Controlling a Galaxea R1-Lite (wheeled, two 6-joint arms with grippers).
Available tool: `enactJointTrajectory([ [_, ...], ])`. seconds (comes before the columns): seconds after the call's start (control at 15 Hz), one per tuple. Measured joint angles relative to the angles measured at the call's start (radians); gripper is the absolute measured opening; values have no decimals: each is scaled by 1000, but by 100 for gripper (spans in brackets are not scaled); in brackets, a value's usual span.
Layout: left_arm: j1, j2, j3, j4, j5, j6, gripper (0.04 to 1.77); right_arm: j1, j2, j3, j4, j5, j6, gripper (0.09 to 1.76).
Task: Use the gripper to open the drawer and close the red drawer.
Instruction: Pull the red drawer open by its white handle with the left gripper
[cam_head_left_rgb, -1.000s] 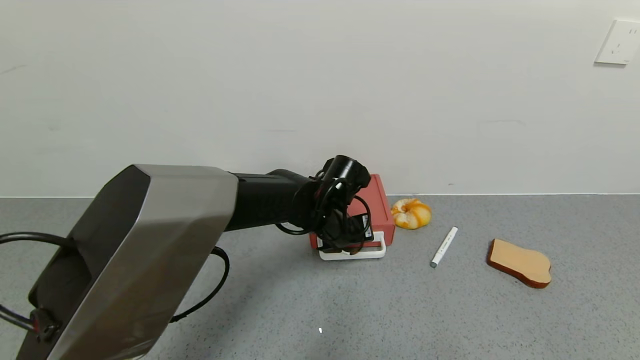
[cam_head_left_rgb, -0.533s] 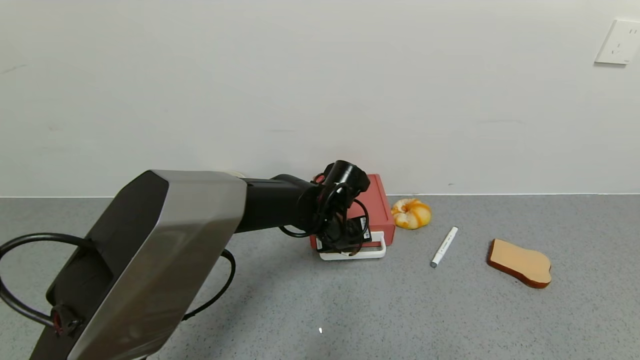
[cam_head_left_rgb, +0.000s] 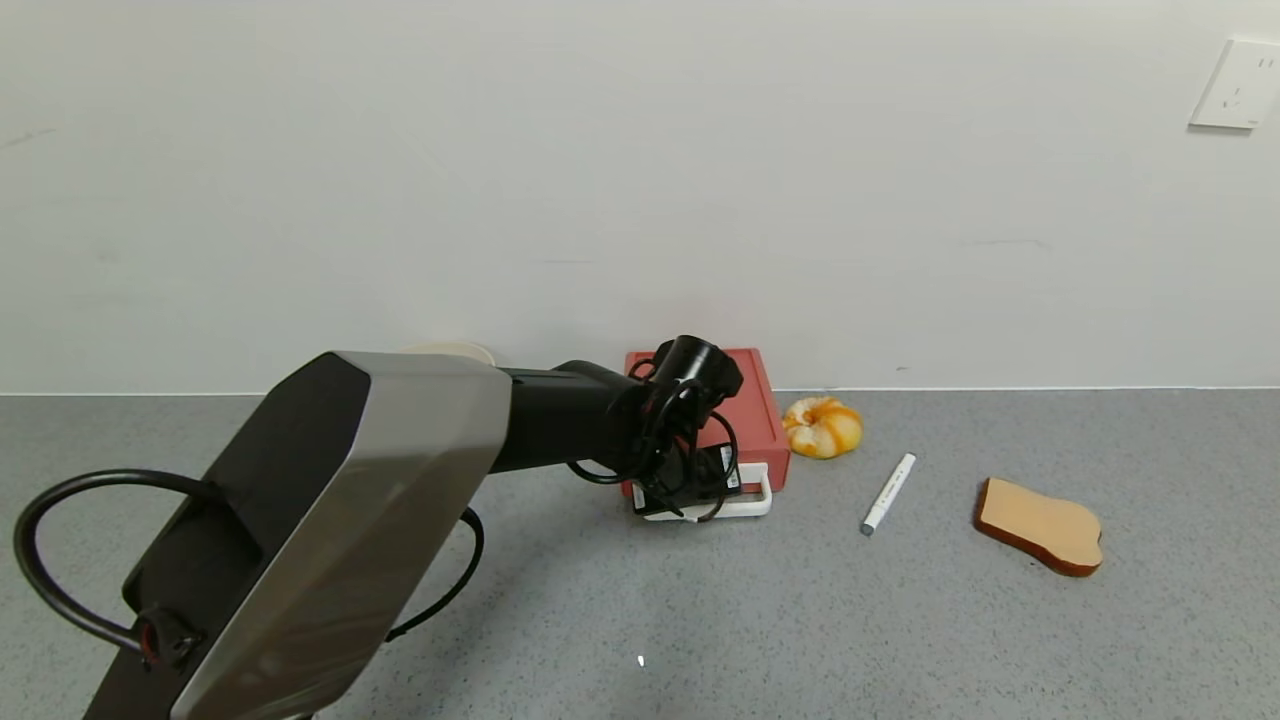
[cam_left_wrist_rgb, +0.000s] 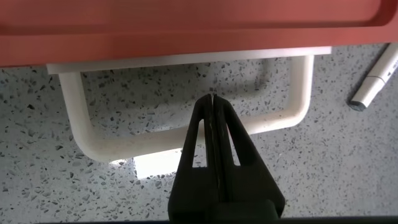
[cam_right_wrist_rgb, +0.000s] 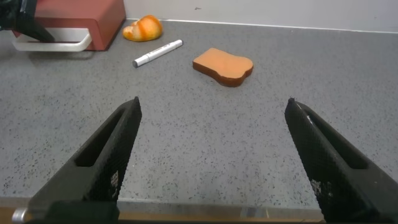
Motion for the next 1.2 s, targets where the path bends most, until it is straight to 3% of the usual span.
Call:
enactJointTrajectory([
  [0.73, -14, 2, -11, 95, -1, -13, 11, 0, 0, 0, 0, 0, 0, 170],
  [1.2, -43, -14, 13, 158, 1, -72, 11, 0, 0, 0, 0, 1, 0, 170],
])
